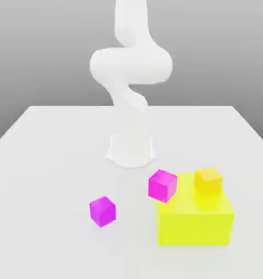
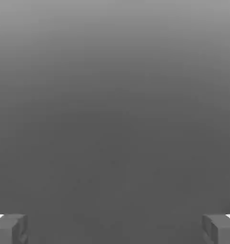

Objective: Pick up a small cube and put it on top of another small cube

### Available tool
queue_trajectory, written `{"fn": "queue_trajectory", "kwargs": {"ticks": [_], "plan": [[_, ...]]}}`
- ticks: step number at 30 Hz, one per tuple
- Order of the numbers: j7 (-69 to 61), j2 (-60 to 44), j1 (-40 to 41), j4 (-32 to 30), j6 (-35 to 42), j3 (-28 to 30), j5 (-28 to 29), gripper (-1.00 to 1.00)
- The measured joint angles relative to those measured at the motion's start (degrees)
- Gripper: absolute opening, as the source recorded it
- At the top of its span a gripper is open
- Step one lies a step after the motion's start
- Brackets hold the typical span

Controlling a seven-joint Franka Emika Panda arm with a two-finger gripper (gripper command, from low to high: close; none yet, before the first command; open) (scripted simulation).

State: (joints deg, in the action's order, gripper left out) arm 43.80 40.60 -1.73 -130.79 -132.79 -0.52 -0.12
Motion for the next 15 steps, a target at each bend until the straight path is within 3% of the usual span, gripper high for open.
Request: {"fn": "queue_trajectory", "kwargs": {"ticks": [15], "plan": [[-11.31,-31.48,-8.75,5.95,-6.06,-5.36,0.57,0.0]]}}
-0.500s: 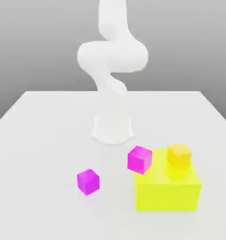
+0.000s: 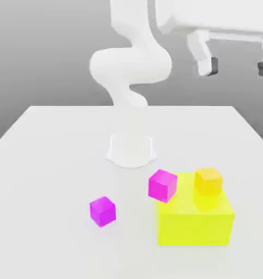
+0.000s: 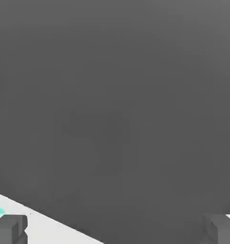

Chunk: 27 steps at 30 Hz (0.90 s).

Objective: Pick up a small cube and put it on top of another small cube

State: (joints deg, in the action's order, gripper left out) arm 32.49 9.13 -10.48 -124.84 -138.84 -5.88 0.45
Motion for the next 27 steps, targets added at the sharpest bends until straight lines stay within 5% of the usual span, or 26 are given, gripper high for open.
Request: {"fn": "queue_trajectory", "kwargs": {"ticks": [21,22,27], "plan": [[-6.66,-44.12,-12.88,8.72,-11.52,-3.66,10.61,0.0],[-6.59,-45.54,-13.31,9.07,-12.55,-3.18,10.76,-1.0],[-6.66,-45.54,-13.3,9.07,-12.5,-3.2,10.67,-1.0]]}}
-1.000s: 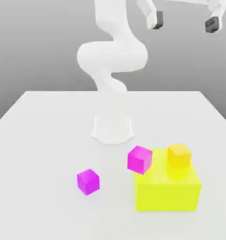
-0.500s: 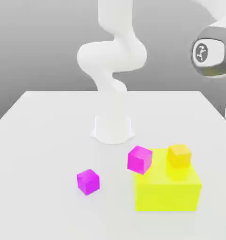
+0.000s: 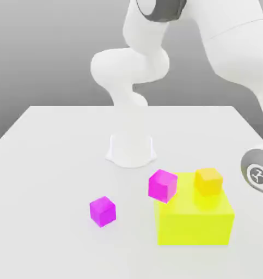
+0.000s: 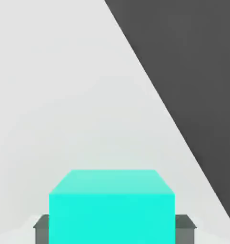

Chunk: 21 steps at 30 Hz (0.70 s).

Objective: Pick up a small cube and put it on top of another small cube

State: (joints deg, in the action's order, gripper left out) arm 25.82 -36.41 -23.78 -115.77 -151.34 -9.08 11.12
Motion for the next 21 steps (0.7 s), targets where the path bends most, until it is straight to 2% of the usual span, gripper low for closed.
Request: {"fn": "queue_trajectory", "kwargs": {"ticks": [2,6,21], "plan": [[0.0,-0.04,-0.08,0.0,-0.04,0.05,0.01,-1.0],[-1.06,6.93,0.92,-1.93,4.95,-1.32,-1.96,-1.0],[13.06,38.47,2.34,-24.97,12.67,-1.58,-11.3,-1.0]]}}
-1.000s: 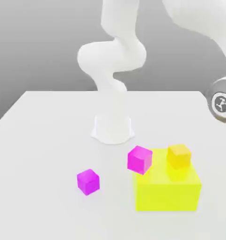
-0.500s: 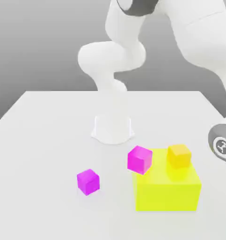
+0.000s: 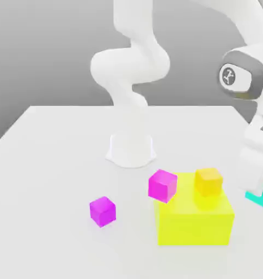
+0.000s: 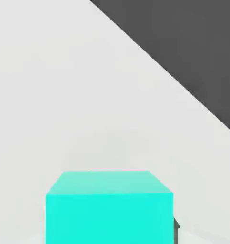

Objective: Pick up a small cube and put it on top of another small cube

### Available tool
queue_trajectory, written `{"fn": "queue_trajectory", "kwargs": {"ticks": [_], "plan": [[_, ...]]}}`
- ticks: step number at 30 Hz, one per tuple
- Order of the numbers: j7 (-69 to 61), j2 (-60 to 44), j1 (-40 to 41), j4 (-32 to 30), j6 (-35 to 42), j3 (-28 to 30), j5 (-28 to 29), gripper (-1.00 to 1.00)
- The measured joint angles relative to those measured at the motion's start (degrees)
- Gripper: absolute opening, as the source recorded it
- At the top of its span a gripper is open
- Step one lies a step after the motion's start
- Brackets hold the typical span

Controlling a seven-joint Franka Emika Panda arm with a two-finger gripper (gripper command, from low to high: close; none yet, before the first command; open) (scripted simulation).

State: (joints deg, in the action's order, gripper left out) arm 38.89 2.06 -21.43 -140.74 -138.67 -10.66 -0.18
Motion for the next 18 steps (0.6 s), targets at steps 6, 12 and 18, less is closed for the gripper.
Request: {"fn": "queue_trajectory", "kwargs": {"ticks": [6,12,18], "plan": [[5.94,12.65,0.19,-9.4,3.08,0.21,-3.52,-1.0],[10.56,19.2,0.7,-17.35,1.61,-0.31,-5.95,-1.0],[11.32,13.22,1.25,-19.86,-6.84,-1.14,-5.47,1.0]]}}
